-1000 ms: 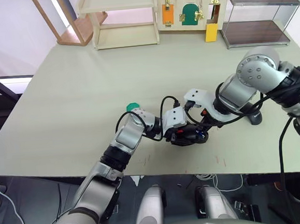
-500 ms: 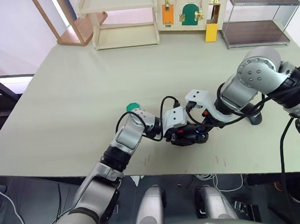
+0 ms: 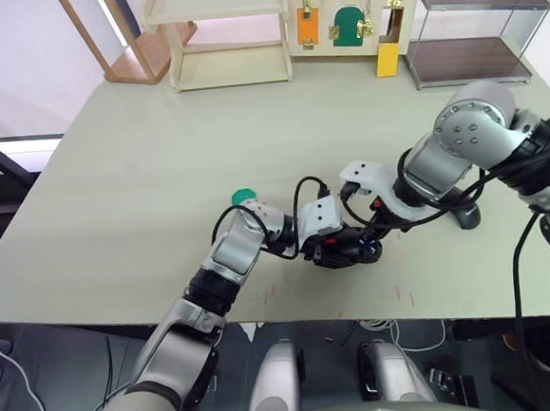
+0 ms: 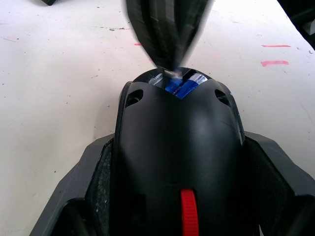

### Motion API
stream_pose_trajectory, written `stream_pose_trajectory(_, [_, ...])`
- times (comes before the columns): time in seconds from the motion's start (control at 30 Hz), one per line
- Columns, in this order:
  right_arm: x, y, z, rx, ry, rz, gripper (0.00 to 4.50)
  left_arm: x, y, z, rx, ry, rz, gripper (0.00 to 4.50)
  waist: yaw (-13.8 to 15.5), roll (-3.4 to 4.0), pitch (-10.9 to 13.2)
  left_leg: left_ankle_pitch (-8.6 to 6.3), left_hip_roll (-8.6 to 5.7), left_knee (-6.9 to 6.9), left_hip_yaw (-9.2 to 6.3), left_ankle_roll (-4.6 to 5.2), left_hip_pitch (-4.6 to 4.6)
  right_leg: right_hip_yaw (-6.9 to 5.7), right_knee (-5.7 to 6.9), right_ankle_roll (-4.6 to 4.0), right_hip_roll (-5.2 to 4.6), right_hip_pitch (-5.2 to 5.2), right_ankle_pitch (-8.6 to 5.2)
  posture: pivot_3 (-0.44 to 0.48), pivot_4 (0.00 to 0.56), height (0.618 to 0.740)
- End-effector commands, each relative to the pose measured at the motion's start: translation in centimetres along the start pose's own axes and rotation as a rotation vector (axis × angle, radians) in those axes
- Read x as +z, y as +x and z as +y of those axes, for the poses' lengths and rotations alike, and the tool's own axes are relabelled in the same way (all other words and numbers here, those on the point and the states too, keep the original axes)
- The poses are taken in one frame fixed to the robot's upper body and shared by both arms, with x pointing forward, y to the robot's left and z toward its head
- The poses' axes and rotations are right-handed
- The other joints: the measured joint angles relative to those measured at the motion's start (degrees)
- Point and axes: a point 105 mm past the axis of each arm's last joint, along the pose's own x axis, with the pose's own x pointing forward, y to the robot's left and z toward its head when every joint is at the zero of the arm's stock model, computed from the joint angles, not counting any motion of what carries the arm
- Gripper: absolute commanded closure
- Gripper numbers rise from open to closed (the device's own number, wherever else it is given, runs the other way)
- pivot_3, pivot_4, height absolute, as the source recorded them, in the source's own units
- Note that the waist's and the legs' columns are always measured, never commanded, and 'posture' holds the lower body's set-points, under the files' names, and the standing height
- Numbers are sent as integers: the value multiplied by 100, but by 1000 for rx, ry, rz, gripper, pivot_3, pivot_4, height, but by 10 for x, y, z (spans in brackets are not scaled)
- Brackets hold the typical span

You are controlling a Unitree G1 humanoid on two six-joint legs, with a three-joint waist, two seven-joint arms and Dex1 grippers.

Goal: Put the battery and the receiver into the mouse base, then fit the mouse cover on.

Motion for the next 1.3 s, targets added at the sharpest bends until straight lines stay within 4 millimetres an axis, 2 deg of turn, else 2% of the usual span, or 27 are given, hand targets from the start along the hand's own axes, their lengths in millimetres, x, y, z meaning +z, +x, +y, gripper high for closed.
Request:
stream_pose_trajectory(0.03, [5,-13,5,26,-18,-35,4500,-34,17,-19,-77,-93,112,1532,0,0,0,0,0,-1,-1,0,0,-1,-1,0,0,0,0,0,150,740])
stream_pose_trajectory(1.3, [1,0,2,13,-1,-26,4500,-31,19,-24,-85,-99,102,1532,0,1,0,-1,0,-4,-3,1,-4,-3,-6,0,-2,-1,0,0,150,740])
